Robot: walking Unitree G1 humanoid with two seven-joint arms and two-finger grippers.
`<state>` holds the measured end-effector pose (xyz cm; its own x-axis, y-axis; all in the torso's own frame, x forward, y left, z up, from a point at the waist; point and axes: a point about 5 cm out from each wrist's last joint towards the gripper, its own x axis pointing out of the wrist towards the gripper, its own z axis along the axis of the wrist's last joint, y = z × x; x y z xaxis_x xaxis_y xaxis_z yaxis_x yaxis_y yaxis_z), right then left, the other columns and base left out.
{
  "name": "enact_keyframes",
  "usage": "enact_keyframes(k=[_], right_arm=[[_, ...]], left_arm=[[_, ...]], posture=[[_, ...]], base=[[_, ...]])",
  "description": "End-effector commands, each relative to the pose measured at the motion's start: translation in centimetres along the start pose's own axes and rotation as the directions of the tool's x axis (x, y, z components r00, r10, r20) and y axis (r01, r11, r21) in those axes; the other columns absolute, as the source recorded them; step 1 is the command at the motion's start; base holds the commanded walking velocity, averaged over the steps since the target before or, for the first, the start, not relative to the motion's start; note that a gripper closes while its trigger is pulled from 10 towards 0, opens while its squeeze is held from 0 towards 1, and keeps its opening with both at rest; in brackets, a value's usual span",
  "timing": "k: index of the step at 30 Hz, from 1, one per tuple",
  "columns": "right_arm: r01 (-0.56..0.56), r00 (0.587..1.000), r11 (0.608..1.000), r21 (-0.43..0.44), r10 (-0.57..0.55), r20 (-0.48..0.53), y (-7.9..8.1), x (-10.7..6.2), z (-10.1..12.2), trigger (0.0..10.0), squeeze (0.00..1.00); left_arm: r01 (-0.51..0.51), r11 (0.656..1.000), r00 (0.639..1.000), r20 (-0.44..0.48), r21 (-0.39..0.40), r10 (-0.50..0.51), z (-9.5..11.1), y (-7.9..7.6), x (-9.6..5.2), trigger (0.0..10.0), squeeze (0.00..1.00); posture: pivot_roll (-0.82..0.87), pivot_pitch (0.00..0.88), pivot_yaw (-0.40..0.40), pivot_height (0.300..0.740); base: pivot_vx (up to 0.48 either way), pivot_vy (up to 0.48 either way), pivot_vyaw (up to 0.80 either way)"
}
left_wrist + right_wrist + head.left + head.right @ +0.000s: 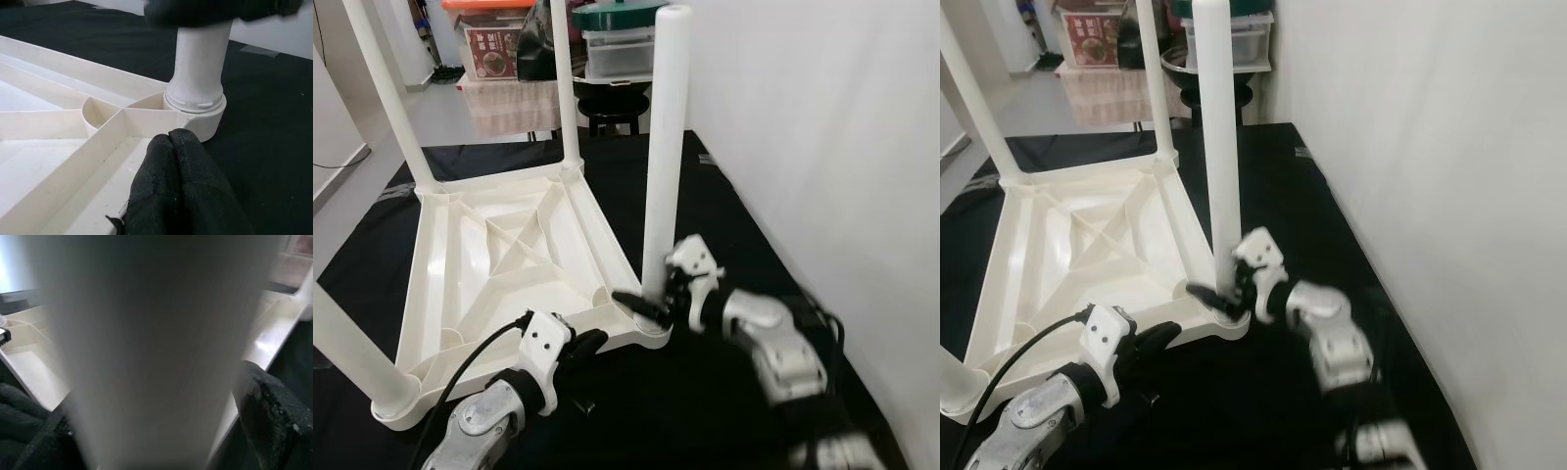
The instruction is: Building children table
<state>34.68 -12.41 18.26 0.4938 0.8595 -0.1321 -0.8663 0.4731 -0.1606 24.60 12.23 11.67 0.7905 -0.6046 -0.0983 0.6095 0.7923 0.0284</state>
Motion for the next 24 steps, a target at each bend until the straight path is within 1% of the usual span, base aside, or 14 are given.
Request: enact_keyframes(k=[1,5,6,7,13,18,21,22,23,24], right_arm=[[-0.089,0.996,0.996,0.004,0.089,-0.020,0.1,0.7,-0.7,10.0,0.00],[-0.110,0.993,0.994,0.013,0.110,-0.036,-0.4,0.9,-0.7,10.0,0.00],[-0.127,0.991,0.991,0.028,0.128,-0.037,-0.6,0.9,-0.6,4.7,0.00],[-0.153,0.988,0.987,0.041,0.155,-0.030,-0.9,0.9,-0.4,0.0,0.00],[-0.209,0.978,0.977,0.049,0.210,-0.013,-1.7,0.4,0.0,0.0,0.00],[-0.207,0.978,0.977,0.052,0.207,0.000,-1.9,-0.3,-0.5,0.0,0.00],[-0.153,0.988,0.987,0.038,0.153,0.003,-1.8,-1.2,-1.5,0.0,0.00],[-0.153,0.988,0.987,0.038,0.153,0.003,-1.8,-1.2,-1.5,0.0,0.00],[-0.082,0.997,0.996,0.045,0.082,0.007,-1.6,-1.7,-2.1,0.0,0.00],[-0.013,1.000,0.999,0.045,0.013,-0.001,-1.3,-1.7,-2.6,0.0,0.00]], left_arm=[[0.000,1.000,1.000,-0.007,0.005,0.000,-0.3,-0.1,-0.1,10.0,0.00],[0.002,1.000,1.000,-0.007,0.006,-0.002,-0.3,-0.2,0.0,10.0,0.00],[0.005,1.000,1.000,-0.006,0.006,-0.005,-0.3,-0.3,0.1,10.0,0.00],[0.008,1.000,1.000,-0.005,0.005,-0.008,-0.3,-0.4,0.2,10.0,0.00],[0.012,1.000,1.000,0.001,0.001,-0.012,-0.3,-0.7,0.4,10.0,0.00],[0.014,1.000,1.000,0.008,-0.010,-0.014,-0.3,-0.9,0.4,10.0,0.00],[0.019,1.000,1.000,0.011,-0.018,-0.018,-0.3,-1.0,0.3,10.0,0.00],[0.019,1.000,1.000,0.011,-0.018,-0.018,-0.3,-1.0,0.3,10.0,0.00],[0.019,1.000,1.000,0.013,-0.022,-0.019,-0.3,-1.0,0.3,10.0,0.00],[0.019,1.000,1.000,0.013,-0.023,-0.019,-0.3,-1.0,0.2,10.0,0.00]], posture=[[-0.03,0.018,-0.027,0.740],[-0.02,0.018,-0.031,0.740],[-0.02,0.016,-0.033,0.740],[-0.02,0.017,-0.034,0.740],[-0.04,0.018,-0.044,0.740],[-0.05,0.019,-0.039,0.740],[-0.06,0.024,-0.035,0.740],[-0.06,0.024,-0.035,0.740],[-0.07,0.028,-0.036,0.740],[-0.07,0.030,-0.038,0.740]], base=[[0.000,0.000,0.00],[0.000,0.000,0.00],[0.000,0.000,0.00],[0.000,0.000,0.00],[0.000,0.000,0.00],[0.000,0.000,0.00],[0.000,0.000,0.00],[0.000,0.000,0.00],[0.000,0.000,0.00],[0.000,0.000,0.00]])
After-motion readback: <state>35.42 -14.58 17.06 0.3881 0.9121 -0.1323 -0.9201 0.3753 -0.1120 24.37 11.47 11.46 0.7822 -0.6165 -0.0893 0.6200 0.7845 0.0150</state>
